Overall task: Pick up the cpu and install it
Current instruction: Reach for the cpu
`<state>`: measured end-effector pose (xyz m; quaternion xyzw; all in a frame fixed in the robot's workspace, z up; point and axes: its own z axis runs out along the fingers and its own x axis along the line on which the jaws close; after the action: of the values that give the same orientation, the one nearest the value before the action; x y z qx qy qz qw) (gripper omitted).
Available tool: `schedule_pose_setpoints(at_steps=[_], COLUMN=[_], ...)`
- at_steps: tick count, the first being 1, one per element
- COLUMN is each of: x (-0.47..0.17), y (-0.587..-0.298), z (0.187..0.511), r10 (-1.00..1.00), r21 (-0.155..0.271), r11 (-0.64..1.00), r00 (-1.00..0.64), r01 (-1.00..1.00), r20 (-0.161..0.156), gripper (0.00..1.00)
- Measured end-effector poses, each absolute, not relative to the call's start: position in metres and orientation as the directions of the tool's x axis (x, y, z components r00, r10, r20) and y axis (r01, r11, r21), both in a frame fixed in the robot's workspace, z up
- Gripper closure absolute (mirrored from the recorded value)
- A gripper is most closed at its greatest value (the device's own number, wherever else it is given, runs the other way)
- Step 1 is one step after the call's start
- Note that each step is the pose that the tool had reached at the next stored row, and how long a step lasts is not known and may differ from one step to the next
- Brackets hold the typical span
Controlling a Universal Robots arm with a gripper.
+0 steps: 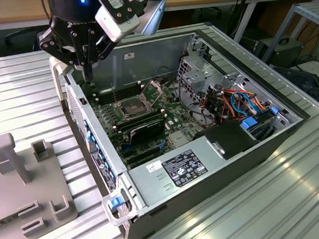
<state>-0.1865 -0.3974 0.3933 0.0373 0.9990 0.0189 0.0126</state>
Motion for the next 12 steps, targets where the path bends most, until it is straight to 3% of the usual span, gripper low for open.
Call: schedule_pose_setpoints(at_steps=[12], x=[-0.201], y=[-0.397], z=[0.393], r10=[0.075], r21=[0.039], r11=[0.997], r00=[-0.997], r01=[0.074], r20=[-0.024], gripper=[0.89])
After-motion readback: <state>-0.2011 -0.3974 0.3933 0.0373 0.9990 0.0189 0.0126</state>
